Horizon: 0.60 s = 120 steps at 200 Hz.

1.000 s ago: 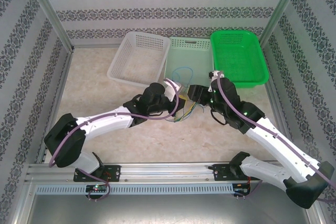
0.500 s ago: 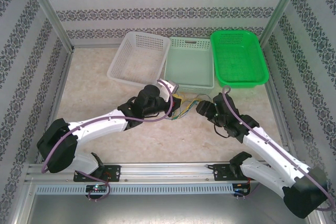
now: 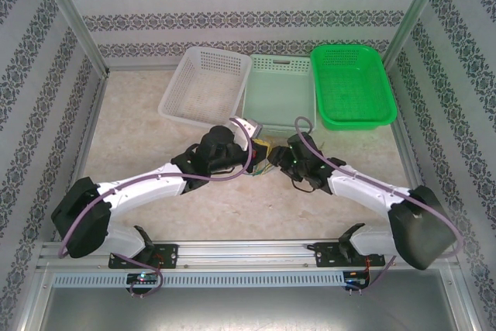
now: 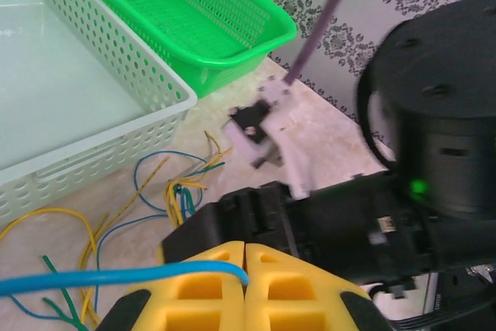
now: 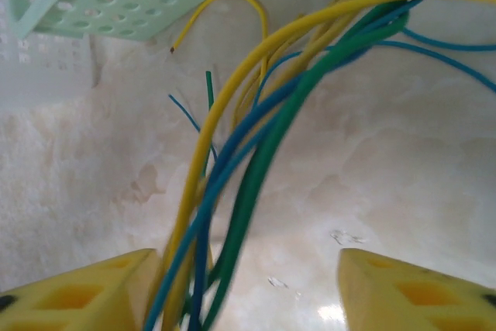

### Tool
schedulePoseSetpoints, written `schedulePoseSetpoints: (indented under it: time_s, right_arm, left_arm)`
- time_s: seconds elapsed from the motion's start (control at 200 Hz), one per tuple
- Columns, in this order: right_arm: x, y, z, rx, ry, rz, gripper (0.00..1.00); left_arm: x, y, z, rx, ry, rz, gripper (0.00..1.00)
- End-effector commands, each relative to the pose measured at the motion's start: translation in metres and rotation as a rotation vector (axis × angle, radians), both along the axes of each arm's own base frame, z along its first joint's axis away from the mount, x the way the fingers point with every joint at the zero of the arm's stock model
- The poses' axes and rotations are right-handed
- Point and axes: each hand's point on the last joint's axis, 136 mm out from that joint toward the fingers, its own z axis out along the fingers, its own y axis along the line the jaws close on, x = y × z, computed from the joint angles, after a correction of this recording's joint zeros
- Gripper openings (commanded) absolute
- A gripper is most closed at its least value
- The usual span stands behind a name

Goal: Untangle the cables

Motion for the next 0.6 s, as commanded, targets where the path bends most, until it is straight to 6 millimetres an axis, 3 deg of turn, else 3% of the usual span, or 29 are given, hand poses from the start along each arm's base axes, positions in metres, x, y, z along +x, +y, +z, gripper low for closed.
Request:
schedulePoseSetpoints:
  time_s: [0.0, 0.095, 0.195, 0.425, 0.595]
  right_arm:
    - [0.018, 0.016, 0.015, 0.035, -0.063, 0.007, 0.43]
    - [0.021, 0.013, 0.011, 0.001, -0.068, -0.002, 0.16]
    - [0.020, 0.007, 0.007, -0.034, -0.071, -0.018, 0.00]
    - [0.015, -0.011, -0.009, -0.121, -0.044, -0.055, 0.00]
    - [0.012, -0.016, -0.022, -0.131, -0.025, -0.092, 0.00]
  left_arm:
    - [-0.009, -0.004, 0.031, -0.097, -0.050, -0.032, 0.00]
    - [-0.011, 0.000, 0.037, -0.105, -0.060, -0.025, 0.00]
    - [-0.011, 0.009, 0.049, -0.115, -0.090, 0.004, 0.00]
    - [-0.021, 0.039, 0.110, -0.149, -0.230, 0.064, 0.00]
    - [-0.034, 0.063, 0.140, -0.158, -0.291, 0.097, 0.00]
